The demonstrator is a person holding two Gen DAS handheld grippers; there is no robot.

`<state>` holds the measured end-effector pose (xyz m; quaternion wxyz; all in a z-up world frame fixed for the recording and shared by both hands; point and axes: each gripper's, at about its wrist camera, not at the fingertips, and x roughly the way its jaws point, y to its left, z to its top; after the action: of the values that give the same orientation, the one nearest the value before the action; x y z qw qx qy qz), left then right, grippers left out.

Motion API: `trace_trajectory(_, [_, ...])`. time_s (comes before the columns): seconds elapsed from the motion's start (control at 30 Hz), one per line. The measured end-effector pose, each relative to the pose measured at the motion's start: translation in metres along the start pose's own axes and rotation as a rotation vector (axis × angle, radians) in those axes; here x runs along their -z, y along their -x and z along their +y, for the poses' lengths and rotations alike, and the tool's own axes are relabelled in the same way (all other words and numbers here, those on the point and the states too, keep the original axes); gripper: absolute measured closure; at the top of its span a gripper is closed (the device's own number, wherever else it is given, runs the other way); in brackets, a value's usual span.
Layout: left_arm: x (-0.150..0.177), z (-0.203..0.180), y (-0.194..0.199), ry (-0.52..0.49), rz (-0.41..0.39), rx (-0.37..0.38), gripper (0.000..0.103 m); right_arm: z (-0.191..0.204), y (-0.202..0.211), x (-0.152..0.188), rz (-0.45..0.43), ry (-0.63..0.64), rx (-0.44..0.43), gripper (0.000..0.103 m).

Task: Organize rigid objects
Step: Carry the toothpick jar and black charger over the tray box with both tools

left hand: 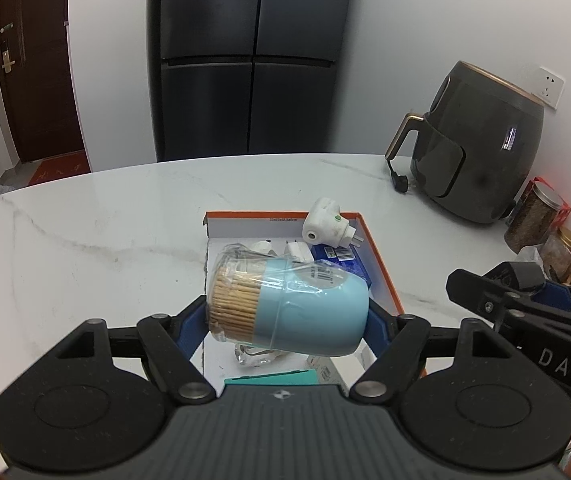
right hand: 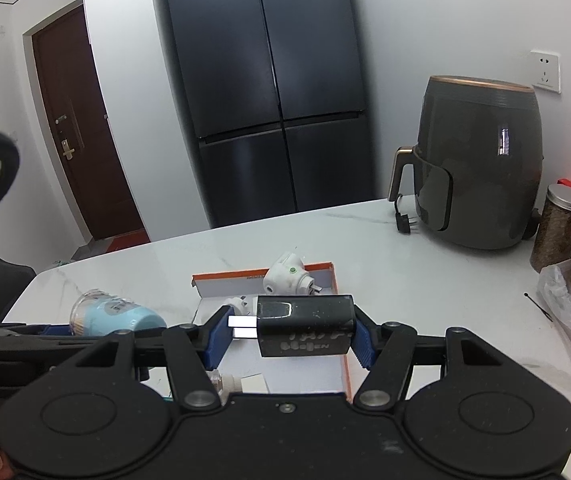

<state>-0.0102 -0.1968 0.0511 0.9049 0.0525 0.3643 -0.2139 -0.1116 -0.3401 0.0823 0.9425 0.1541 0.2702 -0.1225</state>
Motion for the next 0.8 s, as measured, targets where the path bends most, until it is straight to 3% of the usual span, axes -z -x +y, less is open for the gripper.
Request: trace_trajectory(0.8, [-0.009,0.012,-0.022,0.013,0.018,-0.019,0.025,0.011,-0.025,-0.008,0.022,0.010,-0.011,0.030])
